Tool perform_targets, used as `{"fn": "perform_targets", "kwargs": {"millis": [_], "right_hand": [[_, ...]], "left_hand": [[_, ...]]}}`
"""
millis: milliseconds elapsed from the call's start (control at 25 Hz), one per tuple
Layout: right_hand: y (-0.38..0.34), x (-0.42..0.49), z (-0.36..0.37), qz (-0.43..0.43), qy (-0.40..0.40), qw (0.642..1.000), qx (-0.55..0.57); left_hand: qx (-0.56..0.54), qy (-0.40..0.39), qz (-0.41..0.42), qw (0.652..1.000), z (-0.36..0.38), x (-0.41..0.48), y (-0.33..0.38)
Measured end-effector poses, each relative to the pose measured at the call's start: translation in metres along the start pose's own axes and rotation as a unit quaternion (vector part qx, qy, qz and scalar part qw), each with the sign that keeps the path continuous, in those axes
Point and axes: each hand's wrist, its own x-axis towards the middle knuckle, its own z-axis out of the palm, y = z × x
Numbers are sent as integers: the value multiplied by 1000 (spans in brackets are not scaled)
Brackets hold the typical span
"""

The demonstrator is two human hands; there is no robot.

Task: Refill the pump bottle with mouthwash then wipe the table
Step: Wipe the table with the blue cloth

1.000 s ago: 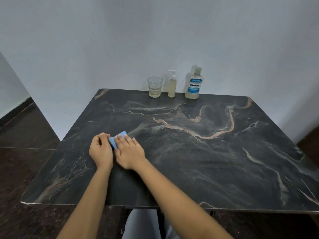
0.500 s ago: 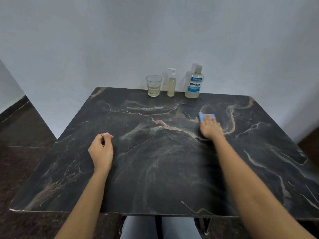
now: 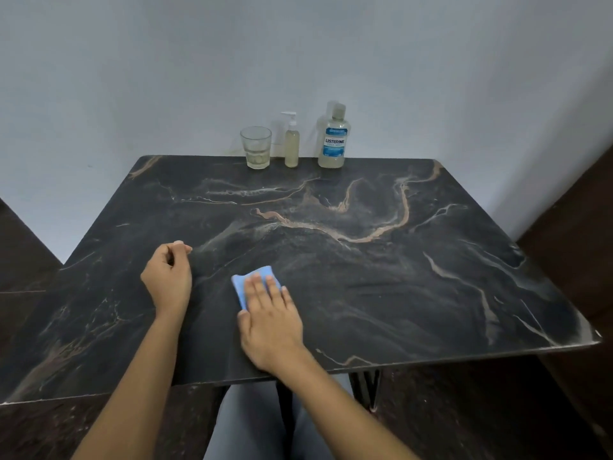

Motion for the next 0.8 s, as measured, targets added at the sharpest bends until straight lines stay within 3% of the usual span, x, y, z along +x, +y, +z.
{"fn": "perform_targets", "kwargs": {"millis": [80,160,280,440,560,680,800], "right_hand": [[16,-17,-5,-31,-15,999,-6],[58,-28,-17,-4,3,1000,-15],[149,-29,-52,118,48,991,-49],[267,-34,-111,323,82,943,-13],[269,-9,-120,383,106,917,15],[180,44,-88,264,100,959,10],[50,73,-23,12,46,999,-8]], "left_hand": [[8,-12,11,1000,3,-4,1],[18,-30,19,999,9,-8,2],[22,-48,29,998,13,-10,5],[7,-44,17,999,9,-10,5],[-18,-26,-16,999,10,-9,6],[-41,-13,-41,998,13,-3,7],[-88,31,-73,993,13,2,4]]}}
